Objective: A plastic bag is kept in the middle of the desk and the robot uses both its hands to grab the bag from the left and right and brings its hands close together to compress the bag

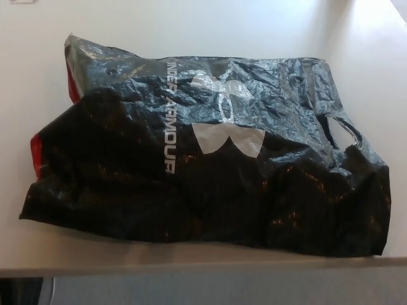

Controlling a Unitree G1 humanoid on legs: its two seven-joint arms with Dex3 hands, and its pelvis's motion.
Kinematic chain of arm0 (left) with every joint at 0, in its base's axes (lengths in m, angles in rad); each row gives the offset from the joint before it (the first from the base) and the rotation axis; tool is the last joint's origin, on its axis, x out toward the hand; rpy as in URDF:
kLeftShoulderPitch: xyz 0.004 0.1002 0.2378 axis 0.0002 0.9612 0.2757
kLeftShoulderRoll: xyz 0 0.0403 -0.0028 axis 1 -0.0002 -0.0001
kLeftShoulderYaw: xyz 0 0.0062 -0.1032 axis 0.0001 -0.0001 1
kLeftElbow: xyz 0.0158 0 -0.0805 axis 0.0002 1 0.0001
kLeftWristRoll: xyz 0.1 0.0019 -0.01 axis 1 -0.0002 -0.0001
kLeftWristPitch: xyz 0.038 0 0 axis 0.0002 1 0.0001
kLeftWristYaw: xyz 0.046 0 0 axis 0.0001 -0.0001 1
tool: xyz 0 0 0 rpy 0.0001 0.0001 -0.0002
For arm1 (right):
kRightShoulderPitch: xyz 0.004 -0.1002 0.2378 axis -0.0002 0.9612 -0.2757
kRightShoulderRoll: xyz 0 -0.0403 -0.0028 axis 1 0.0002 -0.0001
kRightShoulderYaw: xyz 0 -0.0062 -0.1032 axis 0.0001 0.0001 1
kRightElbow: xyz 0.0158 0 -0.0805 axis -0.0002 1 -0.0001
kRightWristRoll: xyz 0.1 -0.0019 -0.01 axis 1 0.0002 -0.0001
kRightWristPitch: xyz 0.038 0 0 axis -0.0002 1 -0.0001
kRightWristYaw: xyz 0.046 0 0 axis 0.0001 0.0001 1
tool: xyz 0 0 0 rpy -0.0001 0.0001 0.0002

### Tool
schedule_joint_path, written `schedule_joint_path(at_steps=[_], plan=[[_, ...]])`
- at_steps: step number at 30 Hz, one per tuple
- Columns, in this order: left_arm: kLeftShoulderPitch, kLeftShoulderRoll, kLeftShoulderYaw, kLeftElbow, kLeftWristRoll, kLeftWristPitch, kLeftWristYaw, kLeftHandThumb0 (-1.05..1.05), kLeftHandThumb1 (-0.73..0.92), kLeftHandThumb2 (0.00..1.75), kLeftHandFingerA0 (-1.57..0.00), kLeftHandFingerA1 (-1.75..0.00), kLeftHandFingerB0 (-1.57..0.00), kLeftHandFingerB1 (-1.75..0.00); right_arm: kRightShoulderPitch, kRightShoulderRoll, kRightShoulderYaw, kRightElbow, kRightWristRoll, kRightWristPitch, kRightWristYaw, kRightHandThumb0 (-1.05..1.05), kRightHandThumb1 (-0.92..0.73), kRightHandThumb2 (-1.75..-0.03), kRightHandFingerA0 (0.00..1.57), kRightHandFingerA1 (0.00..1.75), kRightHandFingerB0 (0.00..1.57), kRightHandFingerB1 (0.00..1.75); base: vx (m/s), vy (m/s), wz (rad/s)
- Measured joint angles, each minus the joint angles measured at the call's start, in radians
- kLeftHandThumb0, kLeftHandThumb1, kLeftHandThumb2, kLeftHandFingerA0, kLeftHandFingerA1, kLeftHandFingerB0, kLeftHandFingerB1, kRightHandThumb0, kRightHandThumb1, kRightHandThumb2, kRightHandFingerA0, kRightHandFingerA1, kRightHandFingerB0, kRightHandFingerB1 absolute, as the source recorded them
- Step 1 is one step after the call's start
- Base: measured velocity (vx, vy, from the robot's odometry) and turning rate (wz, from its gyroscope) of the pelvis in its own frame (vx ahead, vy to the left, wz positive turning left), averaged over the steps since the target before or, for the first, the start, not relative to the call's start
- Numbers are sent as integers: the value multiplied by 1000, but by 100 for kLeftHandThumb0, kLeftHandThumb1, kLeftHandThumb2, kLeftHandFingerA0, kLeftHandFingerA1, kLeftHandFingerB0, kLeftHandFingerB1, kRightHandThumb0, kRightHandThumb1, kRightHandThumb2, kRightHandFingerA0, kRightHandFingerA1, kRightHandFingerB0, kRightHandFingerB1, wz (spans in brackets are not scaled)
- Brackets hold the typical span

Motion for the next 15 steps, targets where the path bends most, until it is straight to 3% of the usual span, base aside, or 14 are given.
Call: schedule_joint_path(at_steps=[2, 3, 4, 5, 6, 8, 10, 11, 12, 13, 15], plan=[[-81, 31, 58, -93, -24, 21, 21, -37, 48, 110, 0, -50, 0, -49, -85, -7, -29, -58, 4, 1, -7, -82, -67, -103, 0, 21, 0, 18, 0, 0, 0], [-117, 48, 81, -122, -33, 33, 30, -80, 92, 70, -15, -33, -10, -22, -116, -11, -39, -81, 8, 2, -10, -79, -64, -103, 0, 25, 0, 21, 0, 0, 0], [-150, 63, 102, -147, -39, 45, 39, -75, 73, 114, -2, -45, 0, -28, -147, -15, -47, -104, 12, 6, -13, -76, -61, -102, 0, 30, 0, 24, 0, 0, 0], [-181, 78, 122, -170, -46, 59, 48, -76, 73, 113, -3, -45, 0, -26, -172, -17, -54, -126, 17, 11, -14, -78, -62, -101, 2, 33, 1, 24, 0, 0, 0], [-220, 98, 146, -193, -49, 77, 58, -74, 75, 115, -2, -46, 0, -24, -203, -18, -61, -148, 21, 19, -17, -77, -80, -65, 7, 33, 9, 25, 0, 0, 0], [-281, 132, 179, -204, -49, 107, 70, -75, 77, 114, -8, -40, 0, -23, -248, -19, -75, -164, 20, 35, -21, -81, -78, -64, 9, 38, 14, 29, 0, 0, 0], [-349, 174, 204, -202, -47, 137, 79, -72, 78, 118, -1, -37, 0, -24, -297, -26, -84, -168, 17, 55, -26, -81, -78, -64, 11, 40, 14, 31, 0, 0, 0], [-382, 200, 215, -200, -45, 155, 82, -72, 79, 120, 0, -33, 0, -24, -323, -31, -87, -169, 16, 67, -27, -88, -61, -100, 2, 47, 11, 46, 0, 0, 0], [-405, 220, 222, -197, -45, 169, 84, -79, 85, 123, 0, -22, -6, -19, -343, -35, -88, -170, 17, 78, -28, -82, -60, -101, 4, 50, 7, 33, 0, 0, 0], [-430, 247, 228, -193, -45, 189, 85, -79, 85, 124, 0, -22, -7, -19, -368, -38, -88, -171, 17, 94, -28, -90, -64, -103, 1, 44, 11, 25, 0, 0, 0], [-464, 292, 231, -182, -46, 217, 84, -83, 88, 125, 0, -19, -3, -17, -400, -45, -88, -171, 17, 119, -27, -92, -65, -104, 4, 38, 7, 21, 0, 0, 0]])
